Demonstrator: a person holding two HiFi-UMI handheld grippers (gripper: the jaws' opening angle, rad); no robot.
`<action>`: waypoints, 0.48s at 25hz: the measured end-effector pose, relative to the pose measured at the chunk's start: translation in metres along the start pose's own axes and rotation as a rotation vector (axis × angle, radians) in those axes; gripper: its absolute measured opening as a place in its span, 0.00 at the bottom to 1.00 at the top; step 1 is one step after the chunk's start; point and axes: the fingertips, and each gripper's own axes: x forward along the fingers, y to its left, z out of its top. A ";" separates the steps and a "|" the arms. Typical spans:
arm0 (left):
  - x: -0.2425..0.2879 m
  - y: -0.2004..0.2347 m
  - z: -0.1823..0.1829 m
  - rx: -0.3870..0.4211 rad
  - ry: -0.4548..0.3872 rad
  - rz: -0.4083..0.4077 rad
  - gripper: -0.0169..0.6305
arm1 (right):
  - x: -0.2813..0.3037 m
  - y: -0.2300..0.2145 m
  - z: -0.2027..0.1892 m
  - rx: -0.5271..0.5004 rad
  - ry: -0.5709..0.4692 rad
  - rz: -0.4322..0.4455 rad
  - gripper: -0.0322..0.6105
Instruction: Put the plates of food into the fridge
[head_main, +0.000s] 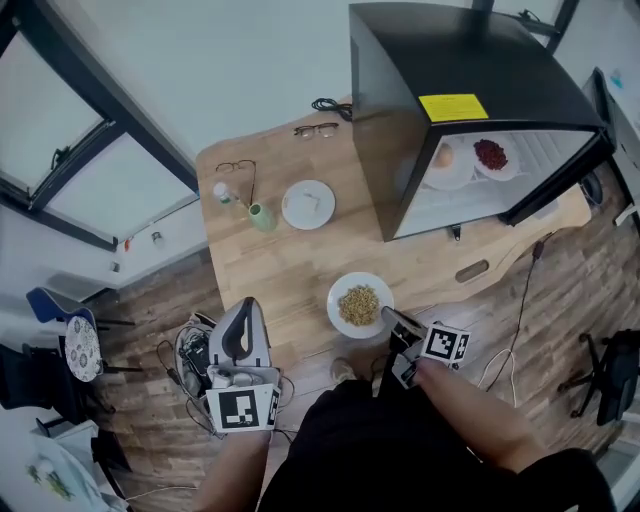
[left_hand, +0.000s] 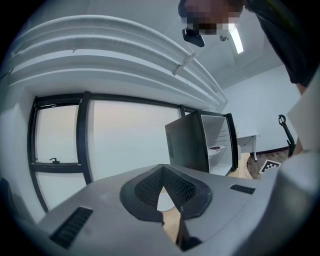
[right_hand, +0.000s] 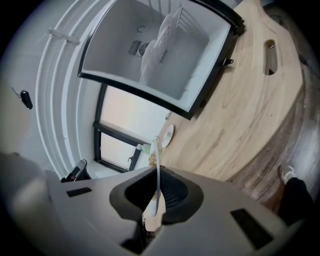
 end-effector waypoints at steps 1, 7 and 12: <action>0.005 -0.005 0.003 0.002 -0.005 -0.006 0.03 | -0.004 -0.001 0.009 -0.001 -0.016 -0.001 0.10; 0.032 -0.033 0.025 0.009 -0.036 -0.043 0.03 | -0.032 -0.005 0.059 0.001 -0.102 -0.008 0.10; 0.059 -0.057 0.045 0.026 -0.065 -0.081 0.03 | -0.057 -0.016 0.099 -0.001 -0.171 -0.016 0.10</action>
